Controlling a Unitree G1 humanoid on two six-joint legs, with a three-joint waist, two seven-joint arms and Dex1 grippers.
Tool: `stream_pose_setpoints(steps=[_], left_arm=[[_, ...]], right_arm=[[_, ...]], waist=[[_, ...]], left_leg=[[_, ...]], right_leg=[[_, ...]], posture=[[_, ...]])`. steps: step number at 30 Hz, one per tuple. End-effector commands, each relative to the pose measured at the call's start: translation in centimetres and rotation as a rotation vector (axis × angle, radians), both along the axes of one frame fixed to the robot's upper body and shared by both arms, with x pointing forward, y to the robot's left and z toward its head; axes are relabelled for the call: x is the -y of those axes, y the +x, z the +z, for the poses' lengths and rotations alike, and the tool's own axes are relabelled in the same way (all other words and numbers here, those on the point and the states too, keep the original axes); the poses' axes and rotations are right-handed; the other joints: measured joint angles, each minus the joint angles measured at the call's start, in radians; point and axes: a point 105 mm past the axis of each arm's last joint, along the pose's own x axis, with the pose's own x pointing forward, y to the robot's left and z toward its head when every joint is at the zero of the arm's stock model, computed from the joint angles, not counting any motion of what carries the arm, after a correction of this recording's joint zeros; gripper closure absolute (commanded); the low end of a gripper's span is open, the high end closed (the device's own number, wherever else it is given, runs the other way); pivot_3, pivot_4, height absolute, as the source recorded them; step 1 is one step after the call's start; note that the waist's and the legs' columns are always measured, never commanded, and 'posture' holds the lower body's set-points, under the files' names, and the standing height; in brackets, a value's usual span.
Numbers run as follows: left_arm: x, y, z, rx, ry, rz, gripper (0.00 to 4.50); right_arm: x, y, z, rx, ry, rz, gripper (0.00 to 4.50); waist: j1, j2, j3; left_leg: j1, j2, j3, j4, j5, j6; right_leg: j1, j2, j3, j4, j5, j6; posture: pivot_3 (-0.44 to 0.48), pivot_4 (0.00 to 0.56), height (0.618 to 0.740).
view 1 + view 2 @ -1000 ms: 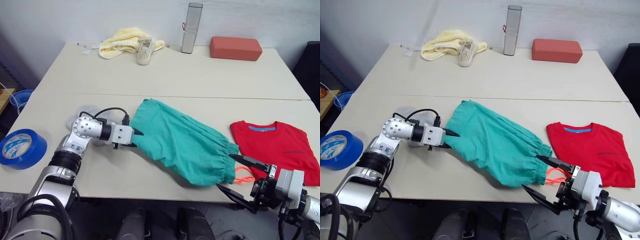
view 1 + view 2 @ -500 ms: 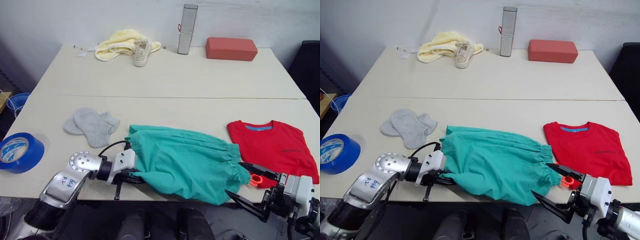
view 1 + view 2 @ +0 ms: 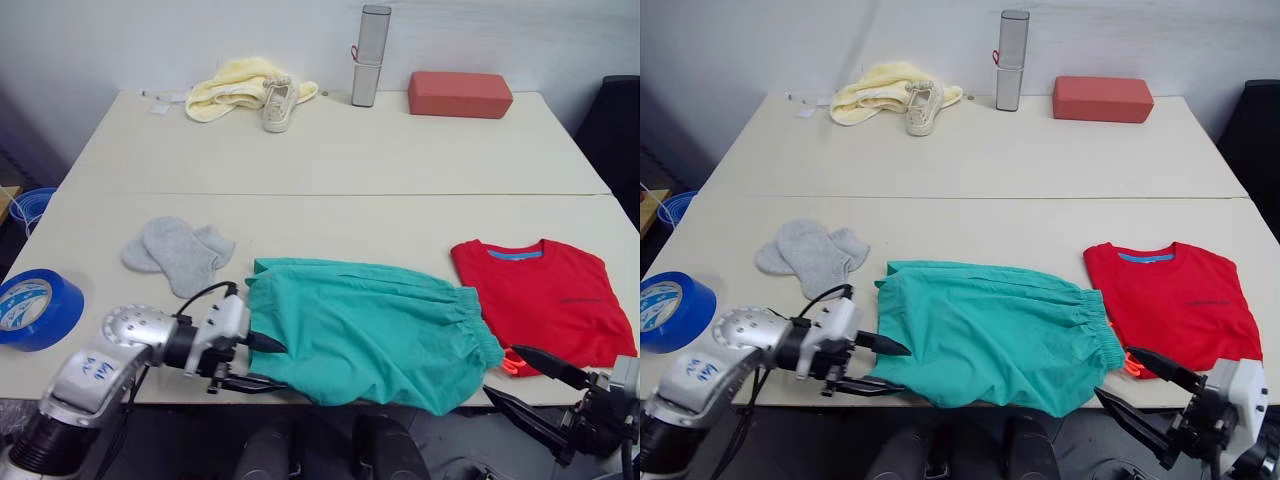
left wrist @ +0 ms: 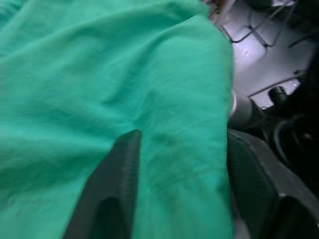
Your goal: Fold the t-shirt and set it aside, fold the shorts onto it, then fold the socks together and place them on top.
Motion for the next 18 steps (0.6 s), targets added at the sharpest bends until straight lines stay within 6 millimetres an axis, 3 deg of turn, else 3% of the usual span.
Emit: stream_pose_setpoints(steps=[1,2,5,6,8,12,15,18], left_arm=[[-1.4,0.3,1.8,-0.042,-0.002,-0.057,1.82],[-1.5,0.8,2.3,-0.040,-0.008,-0.050,1.82],[0.9,3.9,5.8,0.034,-0.220,0.033,1.82],[1.9,4.7,6.3,0.058,-0.264,0.055,1.79],[3.4,5.3,6.2,0.111,-0.307,0.058,2.22],[6.4,5.5,2.9,0.146,-0.248,0.052,3.42],[7.7,5.9,0.6,0.158,-0.214,0.114,4.36],[7.7,5.8,-2.1,0.171,-0.140,0.148,4.50]], right_arm=[[-0.9,-0.2,1.0,0.026,0.020,0.001,0.00],[-1.3,-0.1,1.2,0.050,0.011,0.013,0.00],[-4.0,1.3,2.2,0.173,0.044,0.097,0.00],[-4.9,1.8,2.1,0.201,0.023,0.131,0.18],[-6.5,2.6,1.8,0.233,-0.016,0.203,0.64],[-8.8,4.2,-0.5,0.271,-0.178,0.331,2.08],[-9.4,5.4,-2.0,0.284,-0.257,0.340,3.12],[-9.1,6.9,-2.9,0.295,-0.299,0.293,4.22]], waist=[[0.001,0.000,0.000],[0.003,0.000,0.000],[0.009,-0.001,0.001],[0.009,-0.002,0.001],[0.009,-0.002,0.001],[0.000,-0.003,0.002],[0.001,-0.004,0.002],[0.001,-0.005,0.003]], left_leg=[[0.000,0.000,0.000,-0.001,0.001,-0.001],[-0.001,0.000,0.000,-0.001,0.001,-0.001],[-0.001,0.000,0.000,0.000,0.001,-0.001],[-0.001,0.000,0.000,0.001,0.002,0.001],[-0.003,-0.001,0.000,0.002,0.003,0.002],[-0.003,-0.001,0.002,0.001,0.005,0.005],[-0.004,-0.001,0.003,0.002,0.006,0.006],[-0.004,-0.001,0.003,0.003,0.007,0.007]], right_leg=[[-0.001,0.000,0.000,0.000,0.000,0.001],[-0.001,0.000,0.000,0.000,0.000,0.001],[-0.002,0.000,0.000,0.001,0.002,0.003],[-0.001,0.000,0.000,0.000,0.003,0.005],[-0.001,0.000,0.001,-0.001,0.007,0.010],[-0.002,0.004,0.001,-0.001,0.006,0.010],[-0.003,0.005,0.000,0.000,0.006,0.010],[-0.003,0.004,0.000,0.001,0.006,0.010]], posture=[[0.000,0.150,0.740],[0.000,0.150,0.740],[0.000,0.150,0.740],[0.000,0.150,0.740],[0.000,0.150,0.740],[0.000,0.150,0.740],[0.000,0.150,0.740],[0.000,0.150,0.740]])
